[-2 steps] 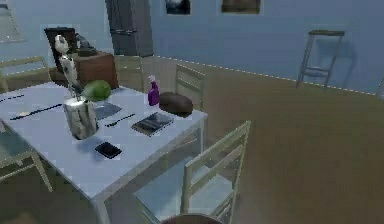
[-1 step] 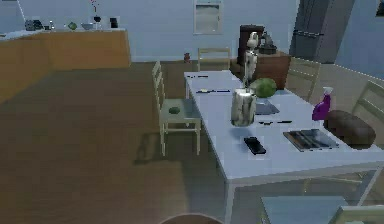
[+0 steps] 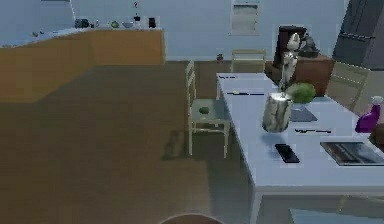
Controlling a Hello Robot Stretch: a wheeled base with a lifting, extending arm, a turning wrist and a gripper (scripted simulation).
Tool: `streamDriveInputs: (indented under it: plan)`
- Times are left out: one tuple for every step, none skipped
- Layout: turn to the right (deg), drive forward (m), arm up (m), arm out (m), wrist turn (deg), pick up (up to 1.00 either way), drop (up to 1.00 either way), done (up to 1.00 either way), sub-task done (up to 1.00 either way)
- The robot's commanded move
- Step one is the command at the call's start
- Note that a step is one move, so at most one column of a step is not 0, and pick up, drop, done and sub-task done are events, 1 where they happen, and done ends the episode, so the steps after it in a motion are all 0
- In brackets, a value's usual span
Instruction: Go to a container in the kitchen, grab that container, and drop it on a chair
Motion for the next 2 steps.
streamDriveInputs:
  plan:
    - [45.0, 0.0, 0.0, 0.0, 0.0, 0.0, 0.0, 0.0, 0.0]
    - [45.0, 0.0, 0.0, 0.0, 0.0, 0.0, 0.0, 0.0, 0.0]
